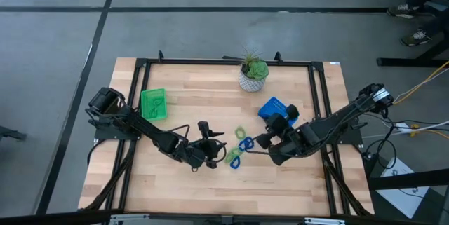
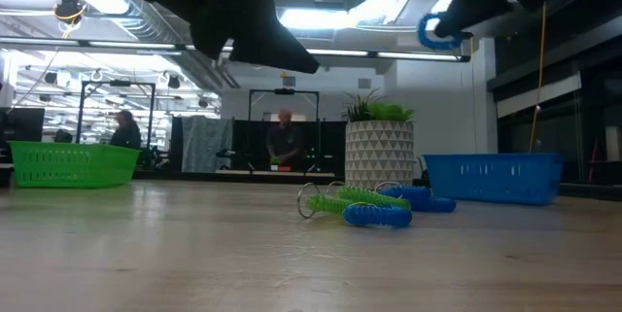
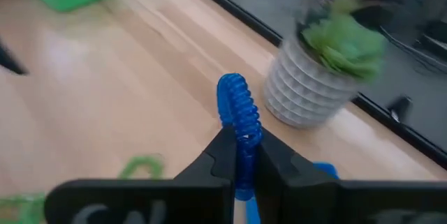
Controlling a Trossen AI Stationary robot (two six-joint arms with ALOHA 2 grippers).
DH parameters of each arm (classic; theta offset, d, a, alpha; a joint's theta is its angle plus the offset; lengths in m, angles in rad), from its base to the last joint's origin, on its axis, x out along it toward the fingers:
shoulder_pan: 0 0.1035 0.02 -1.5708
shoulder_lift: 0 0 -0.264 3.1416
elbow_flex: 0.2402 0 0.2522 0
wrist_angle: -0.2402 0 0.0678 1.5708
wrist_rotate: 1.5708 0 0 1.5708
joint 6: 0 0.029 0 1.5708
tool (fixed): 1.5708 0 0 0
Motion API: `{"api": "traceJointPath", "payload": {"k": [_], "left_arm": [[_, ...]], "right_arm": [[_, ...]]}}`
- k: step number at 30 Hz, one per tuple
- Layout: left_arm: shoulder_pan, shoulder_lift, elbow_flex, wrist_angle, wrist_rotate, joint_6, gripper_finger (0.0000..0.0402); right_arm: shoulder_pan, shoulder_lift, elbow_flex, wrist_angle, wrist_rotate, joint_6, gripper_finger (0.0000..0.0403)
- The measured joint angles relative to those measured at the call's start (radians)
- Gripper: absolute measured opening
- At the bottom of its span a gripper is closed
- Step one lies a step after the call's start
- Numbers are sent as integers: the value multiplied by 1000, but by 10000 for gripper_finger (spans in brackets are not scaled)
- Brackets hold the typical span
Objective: Sort spring keychains
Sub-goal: Put the blue spring keychain in the blue bin
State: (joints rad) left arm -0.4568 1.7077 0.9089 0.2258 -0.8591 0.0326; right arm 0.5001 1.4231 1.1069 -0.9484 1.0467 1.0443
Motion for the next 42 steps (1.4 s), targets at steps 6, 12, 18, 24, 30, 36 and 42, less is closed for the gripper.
{"api": "traceJointPath", "payload": {"k": [6, 12, 18, 24, 30, 36, 42], "left_arm": [[0, 0, 0, -1, 1, -21, 185], [0, -1, 0, -1, 1, -21, 184], [0, -1, 0, -2, 1, -21, 187], [0, -1, 0, -20, 24, -21, 181], [3, -1, 0, -24, 24, -14, 182], [8, -1, 0, -21, 24, -10, 179], [8, -1, 0, -20, 24, -10, 176]], "right_arm": [[0, 0, -1, -209, -3, 231, 31], [-27, 0, -46, -239, -48, 288, 35], [-88, 0, -88, -284, -122, 355, 36], [-148, 0, -126, -292, -182, 373, 36], [-186, 0, -133, -295, -215, 370, 37], [-191, 0, -133, -291, -247, 370, 37], [-191, 0, -133, -285, -247, 370, 68]]}}
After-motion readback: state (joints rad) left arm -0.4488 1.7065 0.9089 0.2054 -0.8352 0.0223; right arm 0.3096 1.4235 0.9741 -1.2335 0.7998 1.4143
